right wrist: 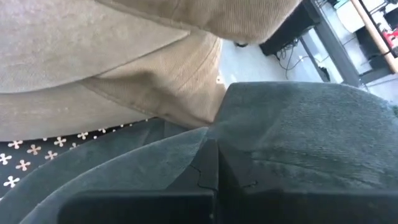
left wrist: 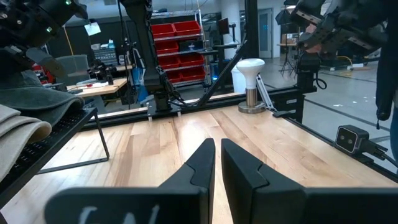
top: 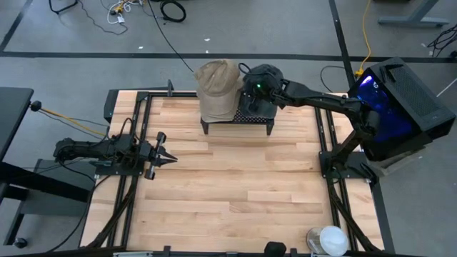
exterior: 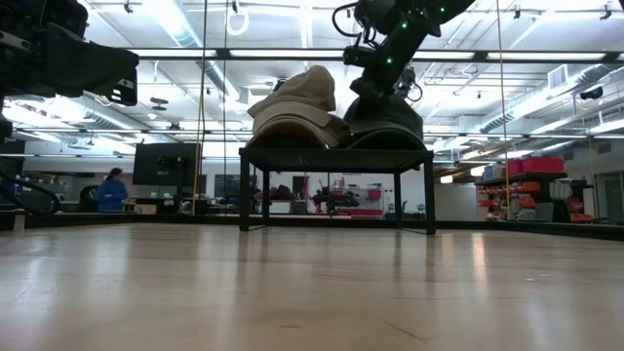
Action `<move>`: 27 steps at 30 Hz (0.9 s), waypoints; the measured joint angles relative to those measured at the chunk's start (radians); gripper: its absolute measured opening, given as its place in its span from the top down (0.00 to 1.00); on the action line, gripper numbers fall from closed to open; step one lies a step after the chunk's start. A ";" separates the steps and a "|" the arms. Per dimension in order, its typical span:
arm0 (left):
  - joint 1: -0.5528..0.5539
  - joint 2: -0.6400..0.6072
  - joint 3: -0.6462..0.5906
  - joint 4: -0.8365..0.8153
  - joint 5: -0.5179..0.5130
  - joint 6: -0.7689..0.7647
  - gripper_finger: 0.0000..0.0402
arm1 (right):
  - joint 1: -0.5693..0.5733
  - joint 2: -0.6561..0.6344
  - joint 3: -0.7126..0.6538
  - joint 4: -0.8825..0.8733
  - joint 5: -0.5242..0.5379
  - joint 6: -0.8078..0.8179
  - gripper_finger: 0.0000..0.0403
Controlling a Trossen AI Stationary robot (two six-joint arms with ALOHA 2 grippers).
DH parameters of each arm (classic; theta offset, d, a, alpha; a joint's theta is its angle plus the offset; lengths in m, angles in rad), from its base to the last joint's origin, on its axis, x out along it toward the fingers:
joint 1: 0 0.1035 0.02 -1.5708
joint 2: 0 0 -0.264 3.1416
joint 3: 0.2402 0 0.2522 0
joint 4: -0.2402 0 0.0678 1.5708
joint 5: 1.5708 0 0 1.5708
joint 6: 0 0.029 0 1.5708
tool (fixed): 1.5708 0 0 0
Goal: Pick & Place hat
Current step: Stack the black cap on the other black cap on the shelf
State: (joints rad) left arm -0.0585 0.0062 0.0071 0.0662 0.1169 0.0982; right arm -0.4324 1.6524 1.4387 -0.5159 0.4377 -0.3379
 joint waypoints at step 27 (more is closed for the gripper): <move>0.000 0.000 0.000 0.000 0.000 0.000 0.91 | 0.059 -0.179 -0.002 -0.162 0.209 0.114 1.00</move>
State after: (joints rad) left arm -0.0585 0.0059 0.0071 0.0662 0.1166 0.0978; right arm -0.3736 1.4735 1.4368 -0.6781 0.6464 -0.2243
